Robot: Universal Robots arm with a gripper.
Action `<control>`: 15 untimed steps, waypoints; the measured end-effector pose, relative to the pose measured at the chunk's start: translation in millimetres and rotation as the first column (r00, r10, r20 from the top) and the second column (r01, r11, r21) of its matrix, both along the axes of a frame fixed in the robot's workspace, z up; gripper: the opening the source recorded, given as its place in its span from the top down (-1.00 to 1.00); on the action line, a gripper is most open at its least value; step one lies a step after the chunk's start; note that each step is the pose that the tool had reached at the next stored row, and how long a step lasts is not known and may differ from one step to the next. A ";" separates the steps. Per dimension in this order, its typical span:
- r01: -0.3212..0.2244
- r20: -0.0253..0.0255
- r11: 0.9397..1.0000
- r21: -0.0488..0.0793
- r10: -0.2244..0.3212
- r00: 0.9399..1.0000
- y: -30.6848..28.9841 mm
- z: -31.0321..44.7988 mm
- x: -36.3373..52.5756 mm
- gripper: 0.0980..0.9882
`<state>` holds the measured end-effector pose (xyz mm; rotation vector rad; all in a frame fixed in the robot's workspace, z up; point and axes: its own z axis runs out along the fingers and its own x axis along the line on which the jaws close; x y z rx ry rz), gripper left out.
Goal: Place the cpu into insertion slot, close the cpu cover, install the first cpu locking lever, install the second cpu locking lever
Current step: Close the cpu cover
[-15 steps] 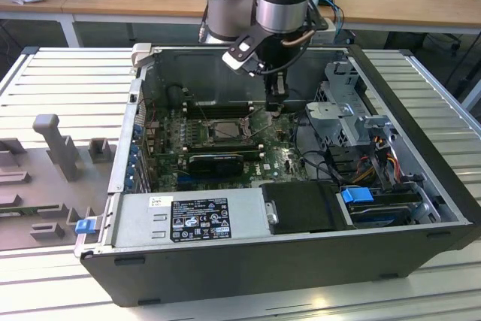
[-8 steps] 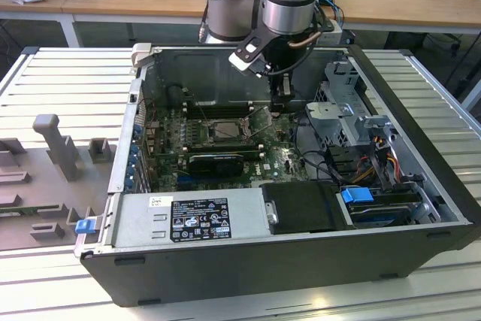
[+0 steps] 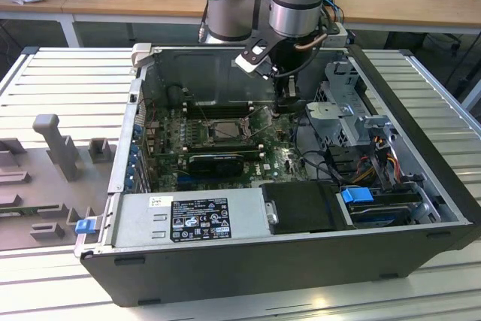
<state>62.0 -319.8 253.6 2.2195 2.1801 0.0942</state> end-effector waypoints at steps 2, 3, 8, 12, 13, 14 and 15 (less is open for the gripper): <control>0.000 -0.002 1.000 0.000 0.000 1.000 0.0 -2.7 1.9 0.98; 0.000 -0.004 1.000 0.000 0.000 1.000 0.0 -4.8 3.6 0.98; 0.000 -0.038 1.000 0.002 0.000 0.999 0.0 -7.1 4.0 0.98; 0.000 -0.058 1.000 0.003 0.000 0.998 0.0 -4.3 3.7 0.98; 0.000 -0.058 1.000 0.003 0.000 0.998 0.0 -4.4 3.1 0.98; 0.000 -0.058 1.000 0.003 0.000 0.998 0.0 -4.3 2.0 0.98; 0.000 -0.058 1.000 0.003 0.000 0.998 0.0 -4.3 -0.6 0.98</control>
